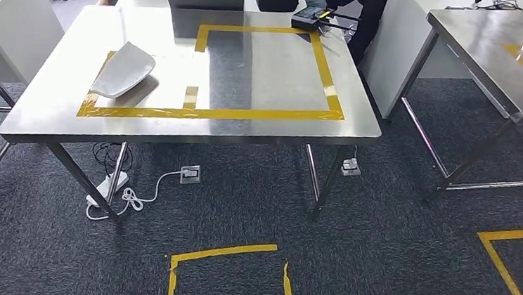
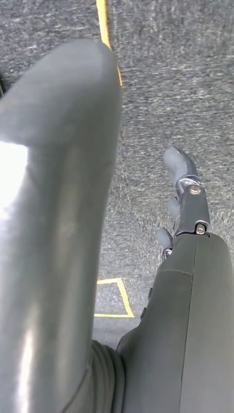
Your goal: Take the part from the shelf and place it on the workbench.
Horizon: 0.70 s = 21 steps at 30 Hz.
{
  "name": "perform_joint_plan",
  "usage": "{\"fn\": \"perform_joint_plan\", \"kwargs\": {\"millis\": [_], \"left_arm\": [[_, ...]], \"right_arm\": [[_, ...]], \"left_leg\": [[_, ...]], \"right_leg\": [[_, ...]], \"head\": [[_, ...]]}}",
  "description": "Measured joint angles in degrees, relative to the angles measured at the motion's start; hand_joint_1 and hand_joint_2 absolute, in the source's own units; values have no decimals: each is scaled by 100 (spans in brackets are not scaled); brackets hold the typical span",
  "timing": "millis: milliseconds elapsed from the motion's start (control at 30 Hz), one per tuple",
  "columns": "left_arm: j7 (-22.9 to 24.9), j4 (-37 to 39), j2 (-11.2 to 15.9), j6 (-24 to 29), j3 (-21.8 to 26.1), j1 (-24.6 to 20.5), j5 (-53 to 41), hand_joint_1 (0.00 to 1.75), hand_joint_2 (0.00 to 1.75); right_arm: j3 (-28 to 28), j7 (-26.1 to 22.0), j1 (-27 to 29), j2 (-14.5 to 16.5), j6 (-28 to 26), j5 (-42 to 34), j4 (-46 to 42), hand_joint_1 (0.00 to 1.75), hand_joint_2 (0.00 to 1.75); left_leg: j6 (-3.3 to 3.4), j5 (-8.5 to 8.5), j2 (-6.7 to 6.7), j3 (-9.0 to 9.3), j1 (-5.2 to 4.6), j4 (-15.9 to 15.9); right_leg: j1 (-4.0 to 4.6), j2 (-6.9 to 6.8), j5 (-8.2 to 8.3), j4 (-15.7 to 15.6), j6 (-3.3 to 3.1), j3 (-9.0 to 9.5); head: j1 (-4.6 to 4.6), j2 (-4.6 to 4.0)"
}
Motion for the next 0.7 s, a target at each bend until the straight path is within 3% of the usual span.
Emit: {"fn": "perform_joint_plan", "kwargs": {"millis": [33, 133, 167, 200, 233, 267, 300, 333, 400, 433, 500, 533, 567, 667, 700], "left_arm": [[-195, 7, -4, -28, -13, -35, -113, 0, 0], [-591, 11, -25, -117, -136, -329, -474, 0, 0], [-642, 10, -44, -163, -201, -473, -578, 0, 0], [-659, 10, -62, -212, -263, -610, -654, 0, 0], [-655, 10, -86, -260, -322, -730, -704, 0, 0], [-640, 10, -111, -305, -369, -824, -721, 0, 0], [-616, 9, -136, -341, -401, -890, -716, 0, 0], [-585, 8, -164, -375, -420, -931, -697, 0, 0], [-540, 10, -205, -429, -436, -944, -647, 0, 0], [-530, 13, -216, -448, -439, -930, -628, 0, 0], [-531, 24, -228, -464, -446, -893, -612, 0, 0], [-532, 30, -231, -465, -450, -882, -611, 0, 0], [-531, 34, -233, -465, -452, -873, -611, 0, 0], [-526, 44, -236, -466, -456, -858, -611, 0, 0], [-525, 45, -237, -467, -457, -856, -611, 0, 0]], "right_arm": [[2, -15, -10, -3, 3, 12, 1, 0, 44], [6, -120, -19, -5, 11, 43, 0, 0, 175], [8, -175, -23, -5, 16, 48, 0, 0, 175], [10, -232, -32, -5, 24, 54, 1, 0, 175], [14, -283, -45, -5, 32, 61, 0, 0, 175], [19, -320, -60, -5, 37, 68, 0, 0, 175], [24, -341, -75, -5, 41, 72, 0, 0, 175], [27, -349, -84, -4, 42, 72, 0, 0, 175], [30, -345, -92, -3, 42, 65, 1, 0, 175], [30, -339, -88, -2, 42, 61, 1, 0, 175], [30, -333, -68, -2, 42, 58, 1, 0, 175], [30, -331, -55, -2, 42, 58, 1, 0, 175], [30, -330, -40, -1, 43, 58, 2, 0, 175], [30, -330, -29, -2, 44, 58, 3, 0, 175], [30, -330, -32, -3, 44, 58, 3, 0, 175]], "left_leg": [[-37, -140, -8, -52, 3, 77], [-158, -1005, -14, -234, 71, 895], [-197, -1158, -13, -253, 102, 1237], [-230, -1159, -12, -229, 129, 1481], [-258, -1029, -12, -129, 154, 1565], [-281, -847, -12, 69, 177, 1448], [-300, -745, -14, 369, 201, 1125], [-309, -765, -17, 720, 203, 682], [-247, -973, -16, 1165, 180, -12], [-189, -1033, -13, 1216, 149, -145], [-54, -954, 5, 1128, 132, -170], [1, -892, 15, 1072, 133, -174], [48, -817, 23, 999, 141, -182], [104, -601, 30, 724, 133, -156], [106, -567, 31, 676, 128, -147]], "right_leg": [[-22, -9, 93, -29, -30, -64], [-57, -60, 348, -49, -60, -330], [-64, -86, 426, -40, -49, -431], [-72, -109, 501, -26, -32, -535], [-85, -125, 572, -4, -10, -638], [-102, -134, 637, 28, 16, -738], [-116, -132, 695, 70, 48, -829], [-126, -121, 747, 116, 85, -907], [-134, -97, 852, 166, 170, -991], [-142, -89, 907, 157, 216, -1005], [-171, -79, 982, 129, 304, -1032], [-185, -70, 917, 159, 340, -1065], [-192, -61, 710, 298, 367, -1119], [-189, -46, -174, 1290, 407, -1336], [-188, -44, -288, 1496, 409, -1371]], "head": [[-7, 0], [-66, 0], [-78, 0], [-82, 0], [-84, 0], [-84, 0], [-85, 0], [-85, 0], [-80, 0], [-79, 0], [-90, 0], [-95, 0], [-88, 0], [-37, 0], [-32, 0]]}}
